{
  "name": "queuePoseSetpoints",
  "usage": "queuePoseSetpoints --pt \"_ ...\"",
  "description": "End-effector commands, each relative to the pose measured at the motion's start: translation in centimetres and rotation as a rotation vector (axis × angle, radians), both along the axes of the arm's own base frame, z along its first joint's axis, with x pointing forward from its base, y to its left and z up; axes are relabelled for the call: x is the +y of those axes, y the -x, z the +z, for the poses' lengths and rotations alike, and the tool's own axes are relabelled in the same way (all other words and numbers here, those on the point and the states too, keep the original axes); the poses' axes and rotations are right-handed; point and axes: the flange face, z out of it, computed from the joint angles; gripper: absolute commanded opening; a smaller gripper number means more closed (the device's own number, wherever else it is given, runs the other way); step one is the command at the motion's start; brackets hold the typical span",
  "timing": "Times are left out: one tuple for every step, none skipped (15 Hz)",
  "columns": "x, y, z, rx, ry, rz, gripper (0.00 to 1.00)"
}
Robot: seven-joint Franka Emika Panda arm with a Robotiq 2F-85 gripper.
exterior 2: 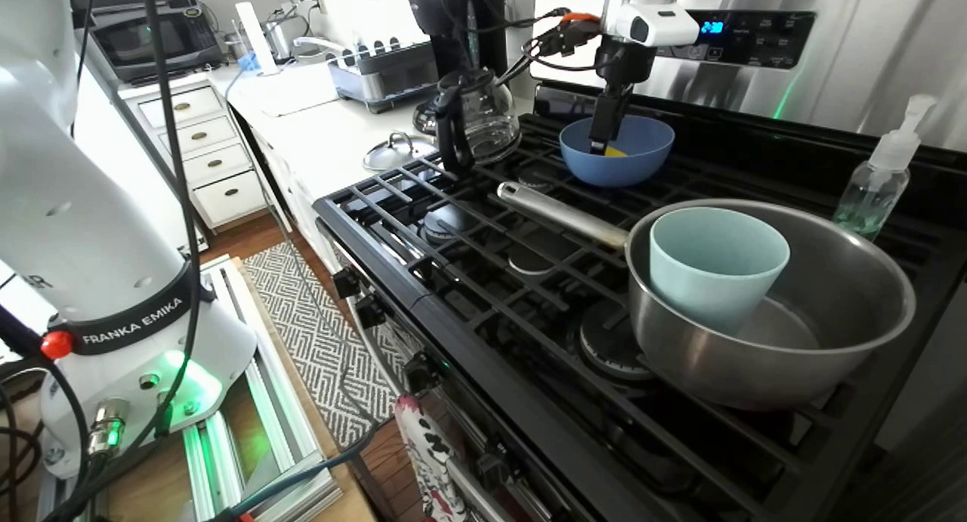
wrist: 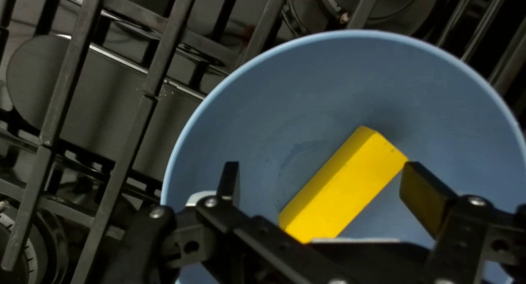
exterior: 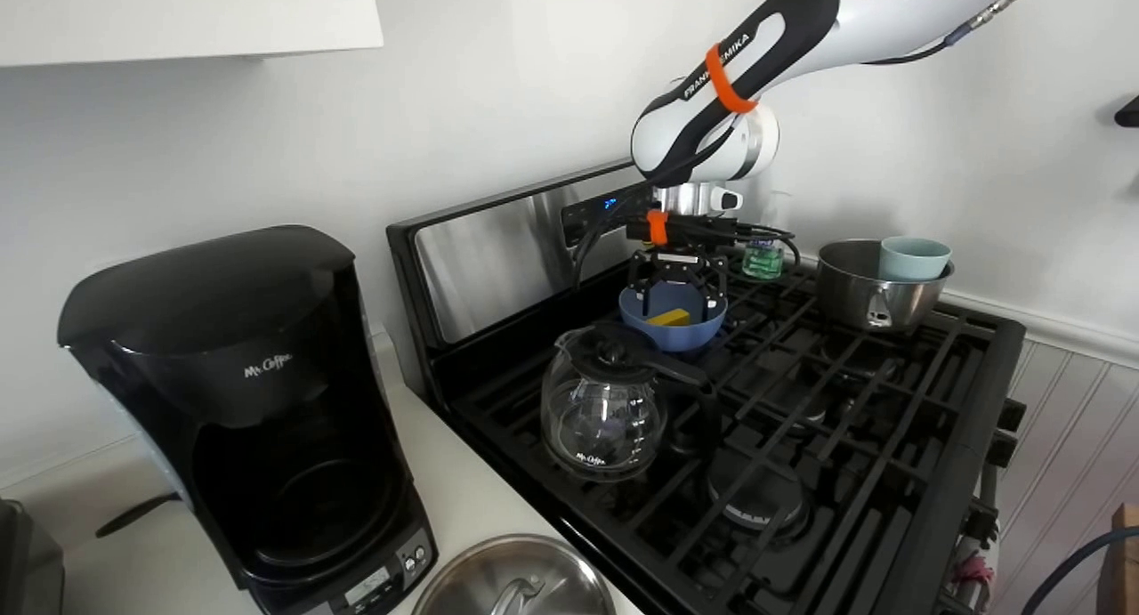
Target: Remove the block from the bowl
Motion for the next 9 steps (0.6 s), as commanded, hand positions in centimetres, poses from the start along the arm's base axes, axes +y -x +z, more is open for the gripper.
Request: queuePoseSetpoints --pt "-0.7 -0.6 -0.4 0.014 -0.046 -0.068 1.0" --pt "-0.8 -0.5 -0.7 0.019 -0.053 -0.079 1.0" --pt "-0.9 -0.4 -0.9 0.021 -0.057 -0.089 1.0" --pt "-0.9 -0.4 -1.2 0.024 -0.063 -0.097 1.0" --pt "-1.0 -0.3 -1.3 0.026 -0.067 -0.107 1.0" --pt "-1.0 -0.2 -1.5 0.026 -0.072 -0.114 1.0" --pt "-1.2 -0.2 -1.4 0.021 -0.078 -0.127 1.0" --pt "-1.2 -0.1 -1.2 0.013 -0.088 -0.138 1.0" --pt "-0.9 0.1 0.2 -0.02 -0.109 -0.13 1.0"
